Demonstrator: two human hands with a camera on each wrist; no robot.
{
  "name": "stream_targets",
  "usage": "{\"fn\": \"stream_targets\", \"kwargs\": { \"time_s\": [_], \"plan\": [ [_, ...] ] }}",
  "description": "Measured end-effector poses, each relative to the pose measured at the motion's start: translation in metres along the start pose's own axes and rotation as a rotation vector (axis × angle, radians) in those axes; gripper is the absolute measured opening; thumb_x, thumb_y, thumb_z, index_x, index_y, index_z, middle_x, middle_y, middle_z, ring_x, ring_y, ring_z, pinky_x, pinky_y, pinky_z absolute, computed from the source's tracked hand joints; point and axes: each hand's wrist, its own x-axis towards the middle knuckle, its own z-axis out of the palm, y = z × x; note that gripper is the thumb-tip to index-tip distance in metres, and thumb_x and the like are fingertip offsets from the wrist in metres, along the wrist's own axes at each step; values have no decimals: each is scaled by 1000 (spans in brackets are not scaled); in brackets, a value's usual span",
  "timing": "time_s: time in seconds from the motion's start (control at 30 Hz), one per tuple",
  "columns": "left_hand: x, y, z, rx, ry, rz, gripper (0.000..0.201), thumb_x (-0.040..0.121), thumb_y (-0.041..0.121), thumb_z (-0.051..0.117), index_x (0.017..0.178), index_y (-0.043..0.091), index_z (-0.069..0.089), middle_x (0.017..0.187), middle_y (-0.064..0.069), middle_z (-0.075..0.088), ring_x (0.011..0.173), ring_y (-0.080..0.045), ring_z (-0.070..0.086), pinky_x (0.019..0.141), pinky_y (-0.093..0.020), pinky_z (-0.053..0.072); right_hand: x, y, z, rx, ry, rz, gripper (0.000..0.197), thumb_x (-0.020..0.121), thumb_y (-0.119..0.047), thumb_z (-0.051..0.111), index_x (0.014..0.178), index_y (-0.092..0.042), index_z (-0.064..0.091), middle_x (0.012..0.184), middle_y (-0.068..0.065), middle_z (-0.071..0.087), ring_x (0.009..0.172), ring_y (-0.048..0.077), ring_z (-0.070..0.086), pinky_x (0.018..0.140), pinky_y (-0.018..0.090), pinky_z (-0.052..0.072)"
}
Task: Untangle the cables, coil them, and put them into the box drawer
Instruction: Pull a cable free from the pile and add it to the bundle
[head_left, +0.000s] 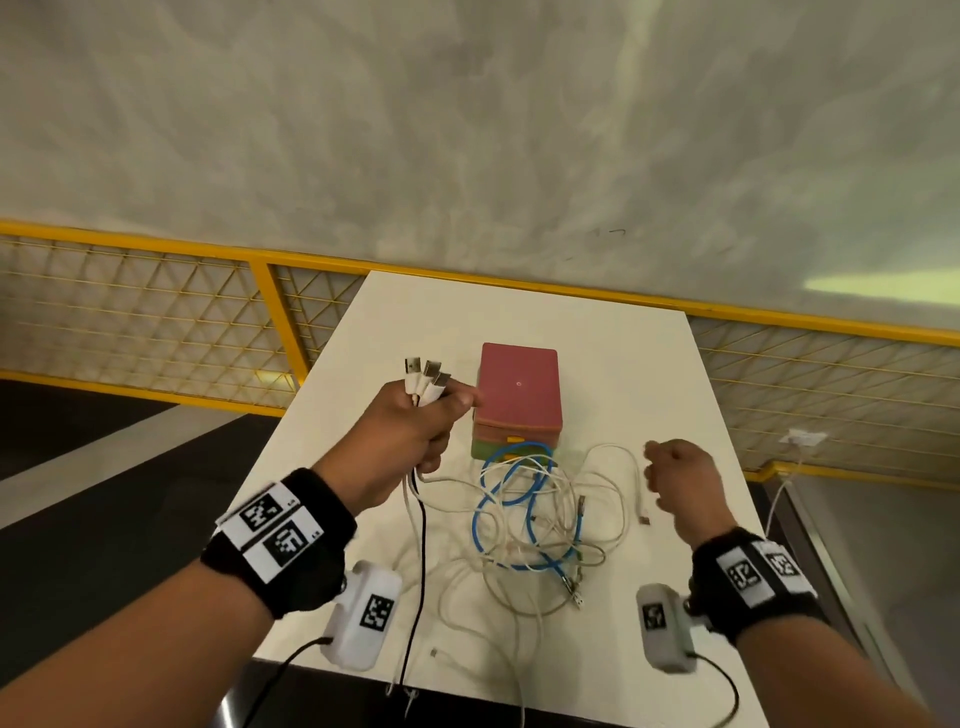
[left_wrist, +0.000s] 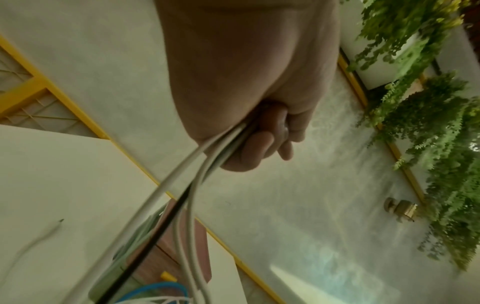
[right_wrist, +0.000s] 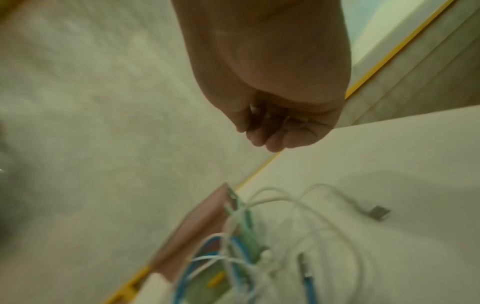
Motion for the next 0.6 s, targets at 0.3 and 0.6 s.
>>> {"fn": "stream_targets", "kwargs": {
  "time_s": [0.3, 0.6],
  "plan": [
    [4, -8, 15, -22, -37, 87, 30, 102, 17, 48, 89, 21, 75, 63, -13, 57, 64, -26, 64, 64, -36, 57, 45, 111, 36, -960, -116, -135, 31, 86, -13, 58, 116, -7, 60, 112, 21, 60, 101, 39, 59, 86, 40, 47],
    [25, -12, 33, 25, -90, 102, 22, 99, 14, 55, 115, 15, 71, 112, -4, 74, 109, -14, 68, 83, -25, 56, 21, 65, 25, -639, -32, -311, 29, 73, 8, 56, 99, -3, 62, 94, 21, 65, 89, 37, 62, 69, 28, 37]
  ]
}}
